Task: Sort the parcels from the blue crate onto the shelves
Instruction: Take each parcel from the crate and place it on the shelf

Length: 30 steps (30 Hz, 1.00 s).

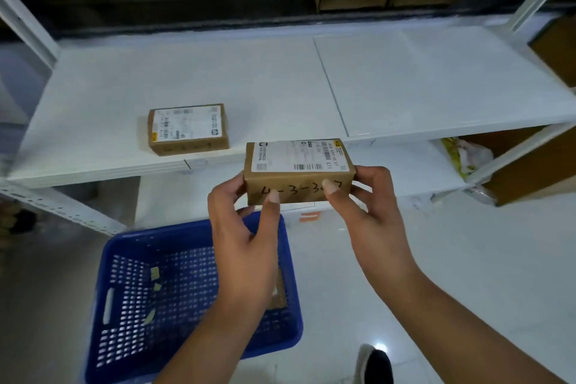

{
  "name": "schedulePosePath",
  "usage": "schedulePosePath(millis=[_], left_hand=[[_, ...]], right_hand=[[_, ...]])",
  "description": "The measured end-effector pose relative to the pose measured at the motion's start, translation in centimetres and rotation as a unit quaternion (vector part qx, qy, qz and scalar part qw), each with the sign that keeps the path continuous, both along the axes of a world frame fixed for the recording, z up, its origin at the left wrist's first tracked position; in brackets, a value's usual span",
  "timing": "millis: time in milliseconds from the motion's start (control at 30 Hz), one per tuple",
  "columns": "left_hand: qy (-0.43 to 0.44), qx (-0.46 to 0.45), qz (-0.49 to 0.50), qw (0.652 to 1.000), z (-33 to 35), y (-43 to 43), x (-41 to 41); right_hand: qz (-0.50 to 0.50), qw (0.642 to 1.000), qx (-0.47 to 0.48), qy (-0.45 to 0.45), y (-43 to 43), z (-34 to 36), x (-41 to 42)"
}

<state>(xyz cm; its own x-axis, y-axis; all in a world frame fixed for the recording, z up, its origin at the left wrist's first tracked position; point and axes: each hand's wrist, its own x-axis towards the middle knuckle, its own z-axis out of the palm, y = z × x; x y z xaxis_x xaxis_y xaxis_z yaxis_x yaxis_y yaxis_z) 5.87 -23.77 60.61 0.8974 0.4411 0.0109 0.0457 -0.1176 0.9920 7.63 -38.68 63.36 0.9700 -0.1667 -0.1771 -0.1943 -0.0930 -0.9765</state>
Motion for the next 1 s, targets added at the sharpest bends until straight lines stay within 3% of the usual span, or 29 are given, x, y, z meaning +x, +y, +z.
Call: schedulePosePath(millis=[367,1000], left_hand=[[0.048,-0.070,0.089,0.992,0.7,-16.3,0.1],[0.001,-0.018,0.040,0.999,-4.5,-19.1,13.4]], right_hand=[[0.065,0.994,-0.083,0.023,-17.3,0.9,1.5],[-0.021,0.998,-0.046,-0.024,-20.9,-6.3,15.7]])
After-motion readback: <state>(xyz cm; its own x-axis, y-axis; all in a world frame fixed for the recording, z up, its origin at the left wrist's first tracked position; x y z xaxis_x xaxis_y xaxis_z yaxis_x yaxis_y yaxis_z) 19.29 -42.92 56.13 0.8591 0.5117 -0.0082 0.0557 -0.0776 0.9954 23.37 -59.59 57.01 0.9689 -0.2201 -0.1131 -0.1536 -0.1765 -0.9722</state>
